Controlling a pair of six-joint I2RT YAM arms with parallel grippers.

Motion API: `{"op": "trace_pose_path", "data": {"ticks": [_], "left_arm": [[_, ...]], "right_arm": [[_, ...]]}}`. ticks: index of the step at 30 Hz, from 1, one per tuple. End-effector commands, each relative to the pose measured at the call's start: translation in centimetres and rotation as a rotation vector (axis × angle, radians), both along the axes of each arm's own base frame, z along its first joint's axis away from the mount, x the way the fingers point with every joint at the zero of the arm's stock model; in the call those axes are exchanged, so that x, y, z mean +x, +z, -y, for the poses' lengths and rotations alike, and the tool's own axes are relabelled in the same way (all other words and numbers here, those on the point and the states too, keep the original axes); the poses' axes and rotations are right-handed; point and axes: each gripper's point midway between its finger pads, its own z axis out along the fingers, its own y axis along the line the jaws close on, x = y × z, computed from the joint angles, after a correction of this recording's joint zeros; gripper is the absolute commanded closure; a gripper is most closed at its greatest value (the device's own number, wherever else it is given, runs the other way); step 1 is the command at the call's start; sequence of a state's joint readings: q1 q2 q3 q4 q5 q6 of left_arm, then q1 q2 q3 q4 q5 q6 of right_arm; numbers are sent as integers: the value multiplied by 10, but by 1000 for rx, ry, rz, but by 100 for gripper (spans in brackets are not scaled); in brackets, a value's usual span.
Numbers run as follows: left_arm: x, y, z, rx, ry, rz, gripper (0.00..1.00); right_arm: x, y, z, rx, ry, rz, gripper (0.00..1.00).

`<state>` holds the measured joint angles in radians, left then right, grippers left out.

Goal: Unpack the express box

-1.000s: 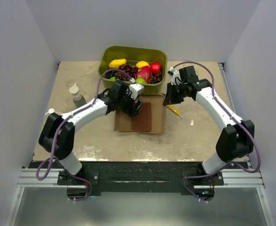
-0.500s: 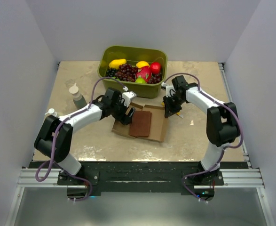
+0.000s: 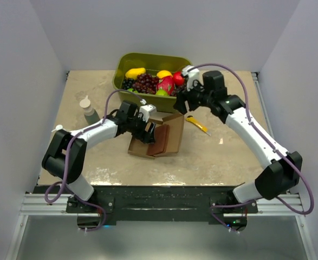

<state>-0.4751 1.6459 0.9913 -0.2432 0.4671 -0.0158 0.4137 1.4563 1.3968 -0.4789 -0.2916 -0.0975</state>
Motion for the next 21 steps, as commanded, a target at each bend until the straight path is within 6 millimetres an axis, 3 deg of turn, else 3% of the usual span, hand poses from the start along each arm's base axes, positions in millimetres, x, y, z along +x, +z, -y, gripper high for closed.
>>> {"op": "trace_pose_path", "data": {"ticks": [1, 4, 8, 13, 15, 17, 21], "left_arm": [[6, 9, 7, -60, 11, 1, 19], [6, 7, 5, -60, 27, -7, 18], [3, -1, 0, -71, 72, -57, 17], [-3, -13, -9, -125, 165, -172, 15], [-5, -17, -9, -154, 191, -216, 15], [-7, -17, -7, -176, 192, -240, 15], [-13, -25, -3, -206, 212, -310, 15]], "right_arm": [[-22, -17, -66, 101, 175, -53, 35], [-24, -44, -76, 136, 155, -183, 41], [-43, -83, -73, 125, 147, -309, 45], [-50, -111, -63, 86, 84, -396, 46], [-53, -120, -62, 85, 62, -438, 43], [-56, -133, -61, 72, 37, -489, 21], [-57, -155, -59, 63, -39, -582, 16]]}}
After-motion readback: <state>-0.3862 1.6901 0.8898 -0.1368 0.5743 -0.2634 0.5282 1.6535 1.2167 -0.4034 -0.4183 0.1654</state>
